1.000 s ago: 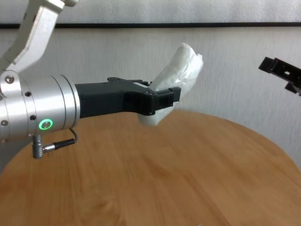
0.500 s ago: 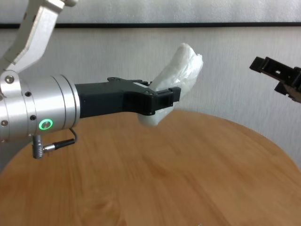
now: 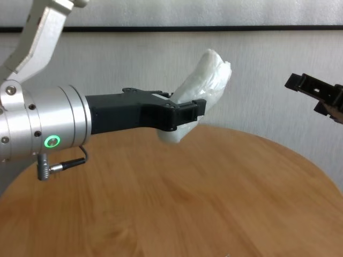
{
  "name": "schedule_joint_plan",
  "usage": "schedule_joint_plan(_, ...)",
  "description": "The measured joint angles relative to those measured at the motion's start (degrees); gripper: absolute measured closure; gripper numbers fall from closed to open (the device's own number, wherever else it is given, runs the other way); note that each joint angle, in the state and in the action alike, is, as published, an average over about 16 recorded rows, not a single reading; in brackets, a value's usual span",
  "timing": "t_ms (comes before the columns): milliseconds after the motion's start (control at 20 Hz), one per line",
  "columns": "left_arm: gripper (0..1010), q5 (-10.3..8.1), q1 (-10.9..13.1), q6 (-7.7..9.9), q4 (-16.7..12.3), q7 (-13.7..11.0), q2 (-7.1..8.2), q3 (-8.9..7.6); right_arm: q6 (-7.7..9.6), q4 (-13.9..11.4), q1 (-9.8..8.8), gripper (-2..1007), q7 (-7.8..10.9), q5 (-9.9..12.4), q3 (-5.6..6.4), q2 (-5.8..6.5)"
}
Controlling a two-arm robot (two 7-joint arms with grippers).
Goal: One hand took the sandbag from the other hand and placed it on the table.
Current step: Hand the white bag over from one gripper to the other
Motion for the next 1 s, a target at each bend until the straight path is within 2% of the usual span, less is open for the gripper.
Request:
schedule_joint_plan(550, 599, 0.00, 0.0, 0.00, 0.0, 0.0, 0.00, 0.00, 2.62, -0.1, 1.23, 4, 1.71, 5.4, -1.44, -0.11)
schedule_joint_plan(750, 599, 0.00, 0.0, 0.00, 0.0, 0.0, 0.00, 0.00, 3.66, 0.1, 2.17, 4, 2.76, 7.2, -2.40, -0.33)
schedule_joint_plan(1000, 599, 0.00, 0.0, 0.00, 0.0, 0.0, 0.00, 0.00, 4.73, 0.8, 3.74, 4, 4.05, 8.5, -4.12, -0.54)
